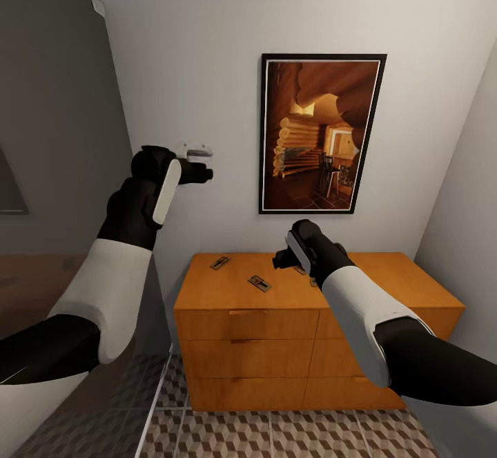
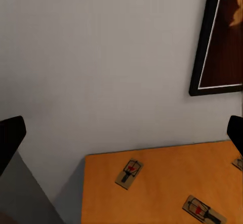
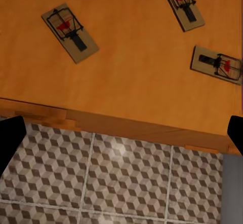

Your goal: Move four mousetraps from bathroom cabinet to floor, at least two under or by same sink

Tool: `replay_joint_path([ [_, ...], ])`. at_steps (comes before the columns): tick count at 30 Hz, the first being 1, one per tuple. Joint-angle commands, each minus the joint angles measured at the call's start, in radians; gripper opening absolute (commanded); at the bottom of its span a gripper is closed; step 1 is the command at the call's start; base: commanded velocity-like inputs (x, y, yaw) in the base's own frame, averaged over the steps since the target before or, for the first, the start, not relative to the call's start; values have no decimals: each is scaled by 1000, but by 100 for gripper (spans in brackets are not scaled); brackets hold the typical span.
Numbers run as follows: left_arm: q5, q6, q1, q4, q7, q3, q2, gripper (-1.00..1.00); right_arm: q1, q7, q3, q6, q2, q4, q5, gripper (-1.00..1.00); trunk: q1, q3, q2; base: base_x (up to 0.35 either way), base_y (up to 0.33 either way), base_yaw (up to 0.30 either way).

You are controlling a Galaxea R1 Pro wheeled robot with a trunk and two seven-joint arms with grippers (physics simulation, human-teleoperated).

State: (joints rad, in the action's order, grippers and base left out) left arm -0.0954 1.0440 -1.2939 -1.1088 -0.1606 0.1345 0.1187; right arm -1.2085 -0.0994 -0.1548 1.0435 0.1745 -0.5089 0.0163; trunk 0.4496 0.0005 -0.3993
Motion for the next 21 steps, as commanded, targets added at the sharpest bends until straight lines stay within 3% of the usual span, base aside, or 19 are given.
replay_joint_path([
  [1,-10,3,6,-18,-10,1,0,100,-4,-5,-2,4,0,-1,3,100,0,-1,-1,0,0,0],
  [9,-9,3,34,-81,-10,2,0,100,-17,-5,-2,4,0,-2,3,100,0,-1,-1,0,0,0],
  [21,-9,3,46,-100,-10,1,-1,100,-25,-2,-3,4,0,-1,4,100,0,-1,-1,0,0,0],
])
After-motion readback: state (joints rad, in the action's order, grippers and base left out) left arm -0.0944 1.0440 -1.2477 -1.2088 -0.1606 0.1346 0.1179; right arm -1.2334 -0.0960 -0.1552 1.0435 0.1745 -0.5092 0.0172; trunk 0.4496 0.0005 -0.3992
